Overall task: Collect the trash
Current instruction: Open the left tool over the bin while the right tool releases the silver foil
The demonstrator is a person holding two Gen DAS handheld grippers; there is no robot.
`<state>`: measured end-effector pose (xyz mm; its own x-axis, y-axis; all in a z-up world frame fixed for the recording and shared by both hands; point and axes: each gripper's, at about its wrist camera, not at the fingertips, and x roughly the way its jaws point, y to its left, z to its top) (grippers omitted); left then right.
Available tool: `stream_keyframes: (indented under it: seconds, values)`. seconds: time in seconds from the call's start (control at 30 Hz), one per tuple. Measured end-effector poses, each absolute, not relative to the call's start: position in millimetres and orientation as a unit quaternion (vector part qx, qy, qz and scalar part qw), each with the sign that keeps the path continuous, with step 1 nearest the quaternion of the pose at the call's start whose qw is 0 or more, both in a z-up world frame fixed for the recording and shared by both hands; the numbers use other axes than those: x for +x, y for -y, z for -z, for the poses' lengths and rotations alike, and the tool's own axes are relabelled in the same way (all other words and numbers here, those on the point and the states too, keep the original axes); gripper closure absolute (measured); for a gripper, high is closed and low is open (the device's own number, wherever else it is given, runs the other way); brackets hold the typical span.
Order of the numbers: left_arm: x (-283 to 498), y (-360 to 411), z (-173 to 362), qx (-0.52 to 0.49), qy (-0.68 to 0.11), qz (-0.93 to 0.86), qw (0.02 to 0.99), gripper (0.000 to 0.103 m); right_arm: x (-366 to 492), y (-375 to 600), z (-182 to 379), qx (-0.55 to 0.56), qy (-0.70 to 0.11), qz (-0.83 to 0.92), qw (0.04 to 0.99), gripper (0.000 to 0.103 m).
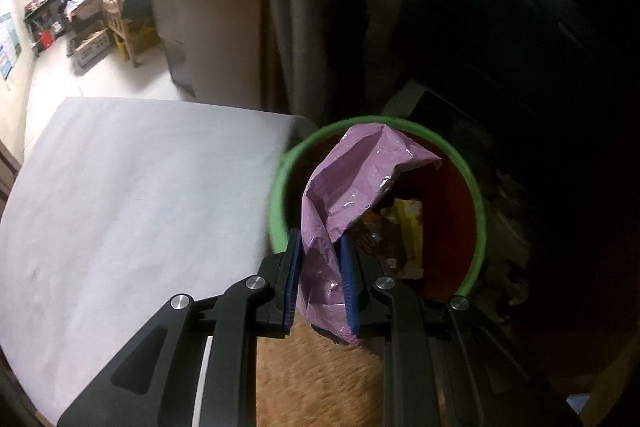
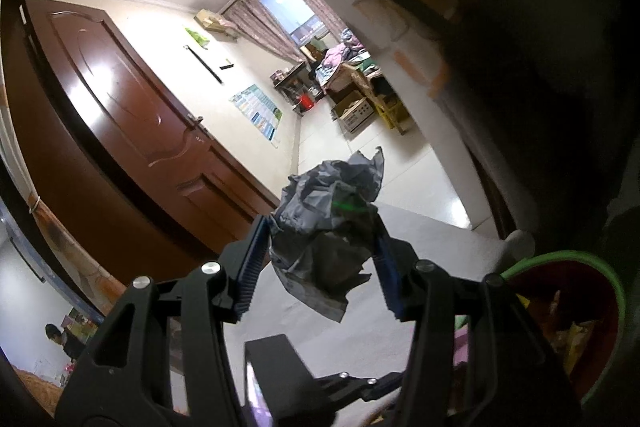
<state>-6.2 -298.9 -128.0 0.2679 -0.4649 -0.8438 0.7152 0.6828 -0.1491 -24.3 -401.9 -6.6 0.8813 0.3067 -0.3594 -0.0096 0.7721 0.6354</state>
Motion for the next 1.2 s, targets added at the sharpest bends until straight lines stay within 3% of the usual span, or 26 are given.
stream_keyframes:
  seconds: [0.1, 0.17, 0.2, 0.4, 0.47, 0.83, 1.13, 1.2]
  values:
    - [-10, 310, 129, 0.130, -0.480, 0.391, 0.774, 0.080, -31, 410, 6, 0.325, -0.226, -0.070, 0.916, 0.053]
    - [-17, 317, 128, 0.134, -0.476, 0.401, 0.771, 0.055, -33, 416, 6, 0.327, -0.226, -0.060, 0.916, 0.053]
    - [-19, 319, 127, 0.133, -0.473, 0.406, 0.771, 0.050, -34, 417, 7, 0.327, -0.225, -0.057, 0.916, 0.053]
    - [-24, 308, 115, 0.131, -0.455, 0.404, 0.783, 0.043, -34, 417, 10, 0.328, -0.233, -0.050, 0.914, 0.053]
    - [-21, 294, 110, 0.120, -0.451, 0.391, 0.793, 0.036, -32, 413, 11, 0.328, -0.237, -0.052, 0.913, 0.053]
    - [4, 204, 76, 0.062, -0.417, 0.295, 0.858, 0.030, -19, 389, 33, 0.330, -0.273, -0.059, 0.902, 0.054]
    - [3, 191, 59, 0.049, -0.386, 0.286, 0.876, 0.028, -49, 404, 73, 0.326, -0.323, 0.026, 0.888, 0.053]
    - [3, 190, 55, 0.047, -0.382, 0.285, 0.878, 0.028, -55, 405, 78, 0.313, -0.335, 0.054, 0.887, 0.050]
